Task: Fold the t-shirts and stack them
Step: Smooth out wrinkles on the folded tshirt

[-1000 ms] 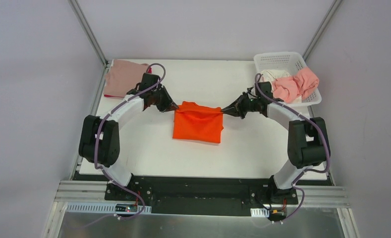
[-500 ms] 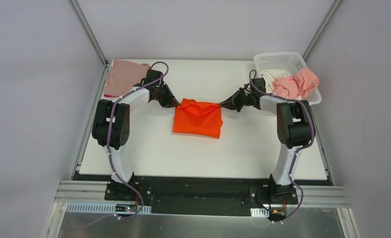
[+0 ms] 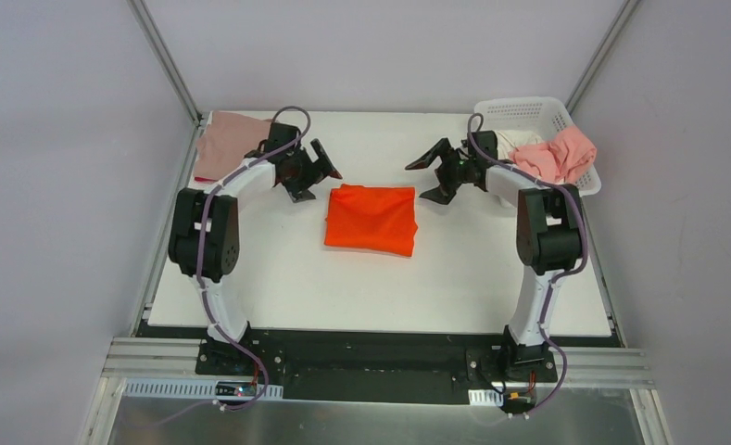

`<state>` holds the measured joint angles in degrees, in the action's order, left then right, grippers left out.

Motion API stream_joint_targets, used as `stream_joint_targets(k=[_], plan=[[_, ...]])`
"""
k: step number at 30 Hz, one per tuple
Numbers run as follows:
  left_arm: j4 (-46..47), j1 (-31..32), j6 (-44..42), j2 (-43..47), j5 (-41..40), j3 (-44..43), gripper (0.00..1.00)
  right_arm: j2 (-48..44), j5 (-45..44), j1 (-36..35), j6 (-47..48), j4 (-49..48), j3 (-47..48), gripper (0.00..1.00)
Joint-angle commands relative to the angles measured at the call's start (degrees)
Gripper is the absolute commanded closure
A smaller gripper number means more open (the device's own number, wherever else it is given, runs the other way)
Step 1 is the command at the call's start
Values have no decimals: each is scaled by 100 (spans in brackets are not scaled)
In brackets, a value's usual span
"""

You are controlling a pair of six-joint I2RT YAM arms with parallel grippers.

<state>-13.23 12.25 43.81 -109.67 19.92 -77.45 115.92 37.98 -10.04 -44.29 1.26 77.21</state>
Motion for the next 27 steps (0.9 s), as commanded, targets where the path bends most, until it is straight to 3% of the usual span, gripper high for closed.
stream_joint_targets(k=[1, 5, 10, 17, 27], plan=[[-186, -35, -184, 1186, -727, 107, 1, -1076, -785, -14, 555, 842, -156, 0], [-185, 244, -273, 1652, -508, 320, 1, -1835, -797, -257, 696, 805, -872, 0], [-25, 614, -209, 1352, 267, 236, 1, -2265, -227, -1014, 659, 1, -1615, 0], [634, 744, -347, 265, 628, -306, 1, -1720, -168, -1338, 969, -590, -1548, 0], [702, 667, -716, -980, 36, -942, 1, -817, -557, -1329, 1784, -608, -1583, 0]])
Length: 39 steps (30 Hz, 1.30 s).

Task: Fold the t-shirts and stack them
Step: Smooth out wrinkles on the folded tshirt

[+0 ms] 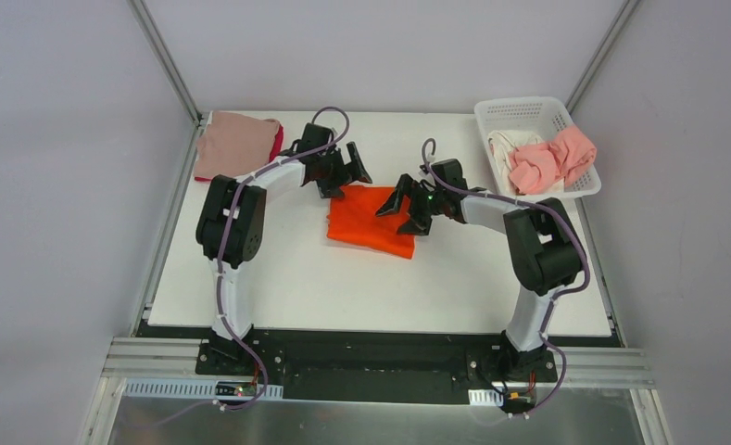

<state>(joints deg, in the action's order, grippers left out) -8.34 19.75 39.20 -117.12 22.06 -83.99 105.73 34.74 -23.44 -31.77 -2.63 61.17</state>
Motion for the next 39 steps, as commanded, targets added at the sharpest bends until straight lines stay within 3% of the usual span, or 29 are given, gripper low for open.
stream_joint_targets(k=[1, 8, 18, 25, 31, 39], plan=[[210, -85, -247, -279, -194, -273, 1, 239, -273, 18, 559, -223, 6, 0], [210, -119, -360, -72, -145, -63, 1, 162, -197, 52, 475, -196, 39, 0], [-8, 161, -1009, 1874, 47, 448, 1, -714, -274, 133, -273, -75, 477, 0], [186, 648, -854, 2545, 104, 1718, 1, 72, -185, 367, -1009, -630, 1126, 0], [701, 804, -536, 2216, 234, 2557, 1, 918, -485, 453, -1035, -644, 1746, 0], [1048, 811, -355, 2050, 173, 3264, 1, 1809, -752, 616, -926, -764, 1877, 0]])
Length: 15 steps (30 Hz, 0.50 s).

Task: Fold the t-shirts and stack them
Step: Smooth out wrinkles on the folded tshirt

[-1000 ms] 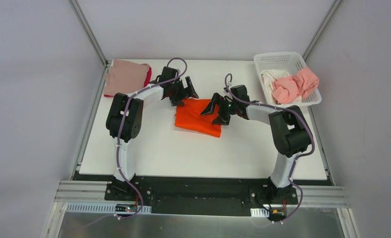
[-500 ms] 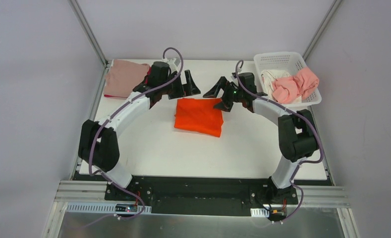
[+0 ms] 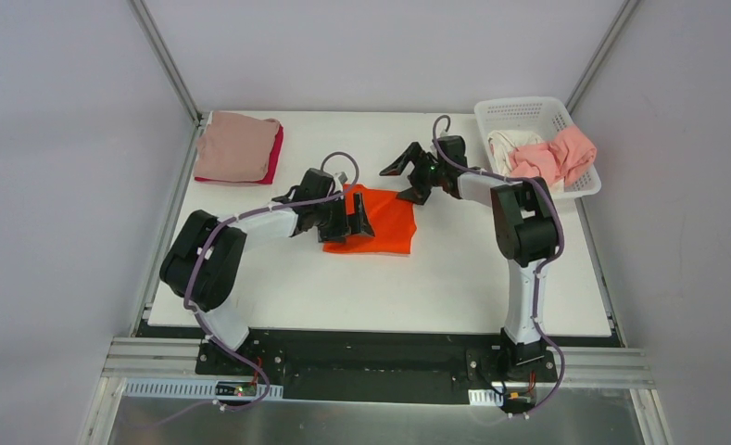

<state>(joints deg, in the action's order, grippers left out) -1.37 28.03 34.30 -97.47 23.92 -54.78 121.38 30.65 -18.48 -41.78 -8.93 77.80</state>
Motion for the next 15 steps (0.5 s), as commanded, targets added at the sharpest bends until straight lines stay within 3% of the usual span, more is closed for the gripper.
stream_joint_targets(k=[1, 6, 10, 15], plan=[[390, -13, 170, 94, -46, 437, 1, 287, -382, 138, 78, -86, 204, 0], [426, 8, 248, 372, -72, 802, 1, 342, -371, 157, 220, -106, 90, 0], [365, 42, 278, 941, -146, 858, 1, 238, -141, 153, 436, 286, 555, 0], [167, 62, 167, 1811, -356, 770, 1, -477, -232, 100, 810, 943, 851, 0]])
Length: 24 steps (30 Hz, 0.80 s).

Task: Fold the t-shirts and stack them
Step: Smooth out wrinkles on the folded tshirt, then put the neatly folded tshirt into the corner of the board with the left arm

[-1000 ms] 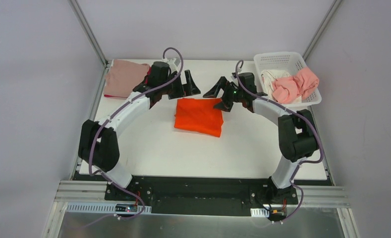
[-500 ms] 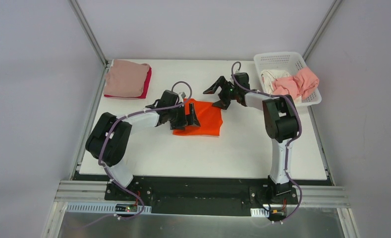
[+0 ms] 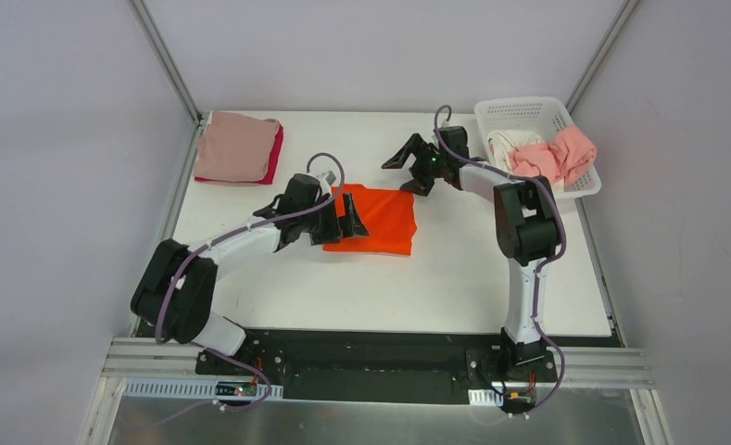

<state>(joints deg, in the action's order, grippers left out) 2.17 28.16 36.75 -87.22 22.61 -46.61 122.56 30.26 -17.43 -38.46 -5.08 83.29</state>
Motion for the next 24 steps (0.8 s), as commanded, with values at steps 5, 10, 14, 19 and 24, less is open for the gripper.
stream_joint_targets(k=[5, 10, 14, 19, 24], plan=[[-876, -34, -113, 1211, -1159, -111, 1, -1511, -291, -60, 637, 835, -385, 0], [-1036, -722, 37, 902, -1203, -284, 1, -2515, -310, -221, 681, 736, -1629, 0], [-1045, -1039, -101, -21, -995, -795, 1, -3281, -663, -276, 700, 717, -2568, 0], [-1043, -1085, -315, -1049, -536, -1499, 4, -4058, -1103, -269, 673, 918, -3322, 0], [-992, -1080, -280, -1713, -403, -1823, 16, -4728, -1461, -273, 732, 1110, -3641, 0]])
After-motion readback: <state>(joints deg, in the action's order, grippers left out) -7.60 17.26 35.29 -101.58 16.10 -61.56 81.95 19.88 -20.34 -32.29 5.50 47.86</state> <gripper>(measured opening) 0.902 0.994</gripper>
